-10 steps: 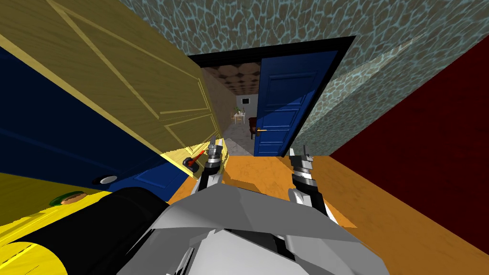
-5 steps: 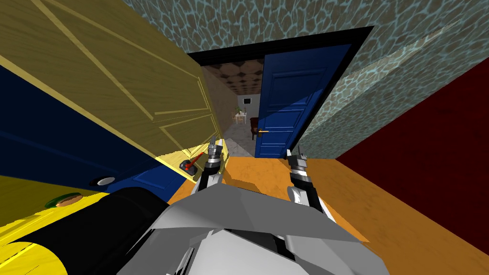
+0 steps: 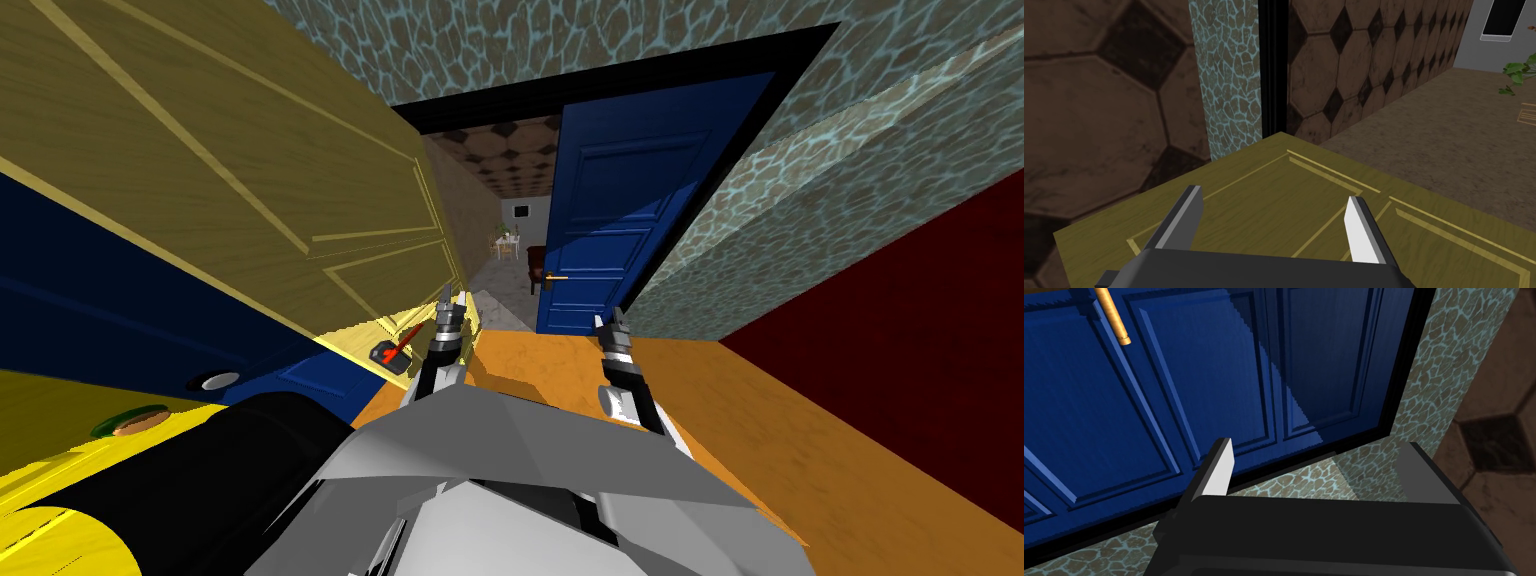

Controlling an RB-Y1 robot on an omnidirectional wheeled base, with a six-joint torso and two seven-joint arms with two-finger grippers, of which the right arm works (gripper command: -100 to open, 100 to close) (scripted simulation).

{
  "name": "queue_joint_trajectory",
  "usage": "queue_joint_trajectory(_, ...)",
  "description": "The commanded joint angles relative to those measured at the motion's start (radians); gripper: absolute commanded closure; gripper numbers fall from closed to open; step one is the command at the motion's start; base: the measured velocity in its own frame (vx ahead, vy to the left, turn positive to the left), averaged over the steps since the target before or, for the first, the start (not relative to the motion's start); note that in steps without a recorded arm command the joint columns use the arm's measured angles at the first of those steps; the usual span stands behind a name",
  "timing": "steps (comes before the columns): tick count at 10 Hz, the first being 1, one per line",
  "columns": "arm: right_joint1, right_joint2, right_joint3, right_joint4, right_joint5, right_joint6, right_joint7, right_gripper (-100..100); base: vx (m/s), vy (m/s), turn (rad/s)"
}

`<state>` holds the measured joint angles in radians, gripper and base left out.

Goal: Pull the door open

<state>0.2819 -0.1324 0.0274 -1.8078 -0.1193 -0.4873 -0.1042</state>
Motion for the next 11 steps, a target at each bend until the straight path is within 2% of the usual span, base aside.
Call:
queue_joint_trajectory(1,-0.026,-0.006,-0.003,0.041,0.001,0.013,-0.002,-100,0.092,0.014,0.051)
queue_joint_trajectory(2,-0.041,-0.011,-0.005,0.064,0.001,0.018,-0.003,-100,0.101,0.0,0.053)
queue_joint_trajectory(3,-0.041,-0.011,-0.005,0.068,0.001,0.018,-0.003,-100,0.073,-0.001,0.026)
queue_joint_trajectory(10,-0.147,-0.043,-0.018,0.249,0.002,0.054,-0.014,-100,0.094,0.004,0.055)
queue_joint_trajectory(11,-0.147,-0.043,-0.018,0.251,0.002,0.054,-0.014,-100,0.061,0.002,0.017)
